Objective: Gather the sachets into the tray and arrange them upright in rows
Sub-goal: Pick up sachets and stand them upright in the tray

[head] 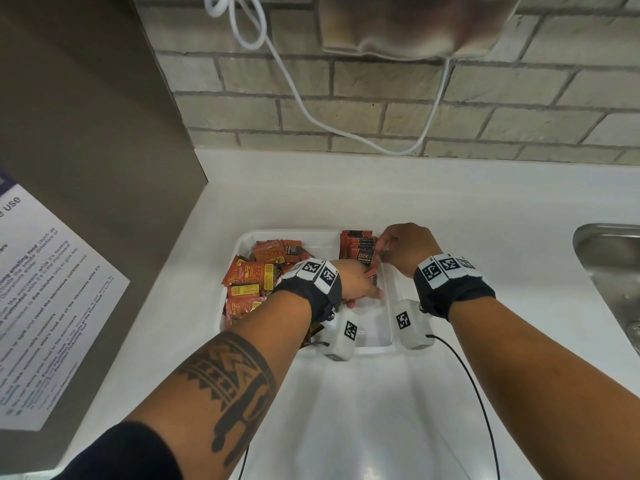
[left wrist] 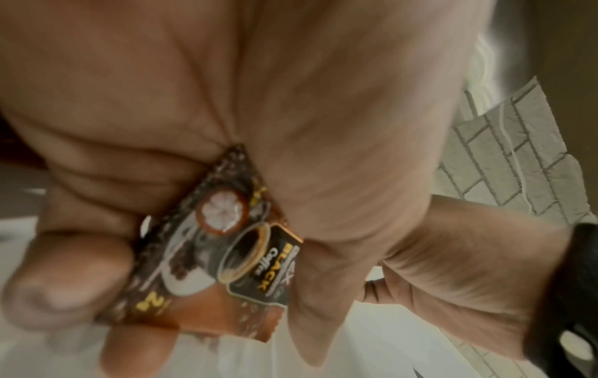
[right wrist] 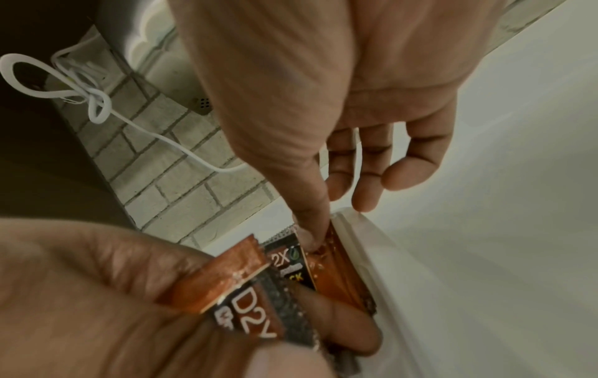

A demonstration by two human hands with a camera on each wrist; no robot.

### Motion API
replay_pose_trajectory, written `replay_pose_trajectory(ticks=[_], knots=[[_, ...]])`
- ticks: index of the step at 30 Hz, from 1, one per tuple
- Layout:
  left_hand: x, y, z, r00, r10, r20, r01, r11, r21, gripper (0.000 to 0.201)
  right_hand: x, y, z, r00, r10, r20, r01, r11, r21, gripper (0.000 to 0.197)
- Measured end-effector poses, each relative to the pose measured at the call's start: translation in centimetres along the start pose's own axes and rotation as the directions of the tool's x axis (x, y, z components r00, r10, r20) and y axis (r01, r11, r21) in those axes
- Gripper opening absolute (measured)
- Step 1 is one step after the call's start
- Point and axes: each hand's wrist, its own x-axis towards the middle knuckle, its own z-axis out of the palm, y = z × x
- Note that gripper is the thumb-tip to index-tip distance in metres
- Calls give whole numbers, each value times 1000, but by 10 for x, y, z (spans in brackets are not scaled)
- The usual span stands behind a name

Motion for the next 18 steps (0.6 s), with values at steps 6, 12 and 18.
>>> replay_pose_trajectory(ticks=[6, 12, 18], knots=[[-1, 0, 0, 1000, 24, 14, -24, 1000, -13, 51, -2, -1, -1, 1000, 3, -26, -3, 1000, 1, 7], [-7, -4, -3, 1000, 5, -6, -5, 999, -44, 43, -1, 0, -1, 999, 4, -33, -4, 1000, -16, 10], [-11, -3, -2, 1000, -14, -14, 12, 995, -99, 30, 0, 2, 0, 999, -2, -32, 1, 1000, -17, 12]])
